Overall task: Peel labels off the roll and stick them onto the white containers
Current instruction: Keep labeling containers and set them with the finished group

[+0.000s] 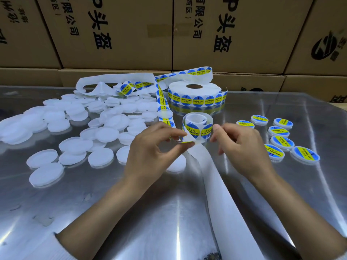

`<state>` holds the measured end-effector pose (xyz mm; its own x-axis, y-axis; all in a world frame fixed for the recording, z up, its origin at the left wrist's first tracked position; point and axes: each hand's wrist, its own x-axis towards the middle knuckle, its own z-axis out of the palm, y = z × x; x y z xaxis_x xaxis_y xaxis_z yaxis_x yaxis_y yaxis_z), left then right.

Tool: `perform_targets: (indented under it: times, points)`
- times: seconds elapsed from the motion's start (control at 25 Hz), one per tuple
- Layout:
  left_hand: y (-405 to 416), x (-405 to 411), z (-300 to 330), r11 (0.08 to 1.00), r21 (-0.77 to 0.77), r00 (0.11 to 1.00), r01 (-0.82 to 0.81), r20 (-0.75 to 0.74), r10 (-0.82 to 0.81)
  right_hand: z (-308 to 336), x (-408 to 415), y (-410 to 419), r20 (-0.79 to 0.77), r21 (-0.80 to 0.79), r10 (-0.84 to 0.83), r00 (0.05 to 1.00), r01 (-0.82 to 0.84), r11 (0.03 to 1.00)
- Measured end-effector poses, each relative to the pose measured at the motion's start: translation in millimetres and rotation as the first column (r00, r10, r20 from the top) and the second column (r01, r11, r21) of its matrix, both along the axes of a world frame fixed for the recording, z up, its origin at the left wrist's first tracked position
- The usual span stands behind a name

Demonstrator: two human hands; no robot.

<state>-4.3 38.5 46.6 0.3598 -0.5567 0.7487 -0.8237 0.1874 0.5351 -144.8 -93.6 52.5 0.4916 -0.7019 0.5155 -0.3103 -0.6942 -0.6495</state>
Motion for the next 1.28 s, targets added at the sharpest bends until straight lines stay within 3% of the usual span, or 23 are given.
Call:
perform_targets:
  times: [0.2,0.36,0.52,0.64,0.72,0.8,0.92,1.08,1.28]
  points:
    - [0,3,-1,1.000,0.018,0.991,0.013,0.137,-0.015,8,4,15,-0.043,0.409,0.374,0.926,-0.325,0.852]
    - [-1,6,-3,1.000,0.006,0.989,0.006,0.150,-0.007,15,2,17,0.006,0.525,0.458,0.889,-0.392,0.755]
    - [-4,10,-5,0.999,0.043,0.989,-0.017,0.146,0.010,18,2,19,0.186,0.529,0.425,0.886,-0.455,0.716]
    - [-6,17,-14,0.933,0.354,0.997,-0.062,0.055,0.045,16,4,15,0.273,0.437,0.275,0.922,-0.374,0.818]
    - [-7,24,-23,0.761,0.636,0.992,-0.127,0.083,0.097,14,4,12,0.283,0.424,0.210,0.936,-0.319,0.848]
    - [-7,28,-29,0.661,0.735,0.989,-0.147,0.112,0.096,13,3,11,0.277,0.438,0.204,0.939,-0.312,0.843]
    - [-7,30,-29,0.763,0.636,0.992,-0.117,0.046,0.114,10,5,12,0.278,0.450,0.219,0.935,-0.328,0.831]
    - [-7,25,-16,0.961,0.253,0.993,-0.112,-0.002,0.117,8,5,12,0.345,0.466,0.161,0.925,-0.317,0.826]
    - [-5,7,-4,0.995,0.096,0.999,-0.035,-0.029,0.037,4,9,20,0.365,0.546,0.270,0.891,-0.439,0.714]
